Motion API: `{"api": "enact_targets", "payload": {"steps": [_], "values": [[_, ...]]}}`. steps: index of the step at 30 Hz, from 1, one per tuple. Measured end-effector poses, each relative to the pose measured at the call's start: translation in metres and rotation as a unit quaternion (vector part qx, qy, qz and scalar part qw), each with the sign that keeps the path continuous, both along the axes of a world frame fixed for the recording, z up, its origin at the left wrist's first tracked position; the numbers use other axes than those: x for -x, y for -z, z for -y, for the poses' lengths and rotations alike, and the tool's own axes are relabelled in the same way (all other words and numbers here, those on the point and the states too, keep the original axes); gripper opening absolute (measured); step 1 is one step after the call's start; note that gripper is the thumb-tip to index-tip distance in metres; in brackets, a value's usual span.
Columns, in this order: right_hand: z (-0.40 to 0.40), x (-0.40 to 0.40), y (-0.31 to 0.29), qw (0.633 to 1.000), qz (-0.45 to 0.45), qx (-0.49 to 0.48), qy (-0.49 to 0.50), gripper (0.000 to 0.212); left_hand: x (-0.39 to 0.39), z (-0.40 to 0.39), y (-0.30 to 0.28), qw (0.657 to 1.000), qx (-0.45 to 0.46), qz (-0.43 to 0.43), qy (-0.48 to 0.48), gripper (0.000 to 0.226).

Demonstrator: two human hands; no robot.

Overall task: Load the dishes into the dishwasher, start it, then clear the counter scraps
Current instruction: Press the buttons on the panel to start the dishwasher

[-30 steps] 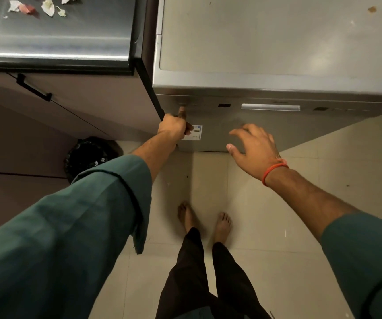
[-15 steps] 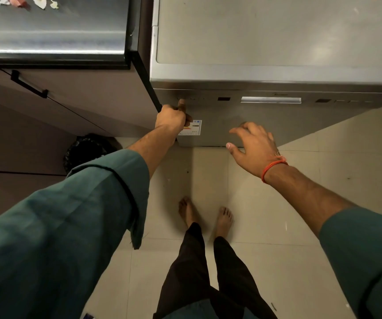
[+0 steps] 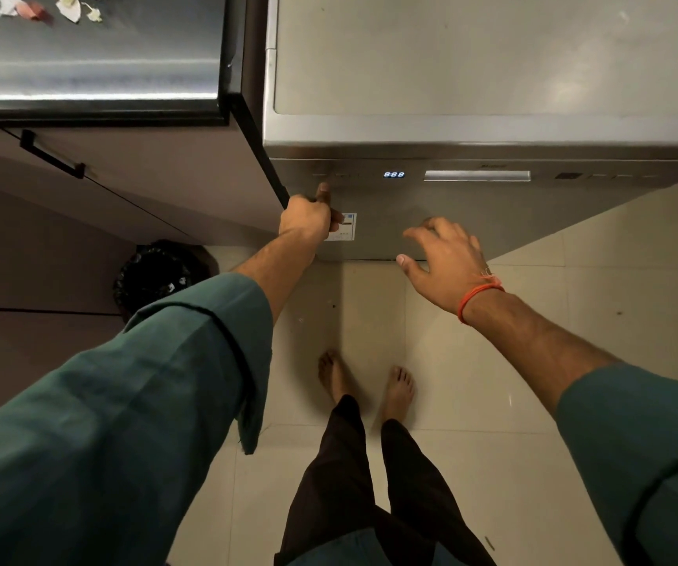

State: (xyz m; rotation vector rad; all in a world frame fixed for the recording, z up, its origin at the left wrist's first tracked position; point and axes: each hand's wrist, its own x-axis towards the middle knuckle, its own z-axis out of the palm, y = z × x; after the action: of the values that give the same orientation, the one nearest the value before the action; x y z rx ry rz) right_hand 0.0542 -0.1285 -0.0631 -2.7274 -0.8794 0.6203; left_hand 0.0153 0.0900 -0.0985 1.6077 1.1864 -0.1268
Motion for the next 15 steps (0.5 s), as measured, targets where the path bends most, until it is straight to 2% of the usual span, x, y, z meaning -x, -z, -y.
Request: {"api": "enact_targets", "payload": {"steps": [15], "values": [[0.008,-0.004,0.0,1.0,-0.008,0.005,0.006,0.046,0.001,0.026,0.005,0.999,0.003,-0.025,0.034,0.057]]}}
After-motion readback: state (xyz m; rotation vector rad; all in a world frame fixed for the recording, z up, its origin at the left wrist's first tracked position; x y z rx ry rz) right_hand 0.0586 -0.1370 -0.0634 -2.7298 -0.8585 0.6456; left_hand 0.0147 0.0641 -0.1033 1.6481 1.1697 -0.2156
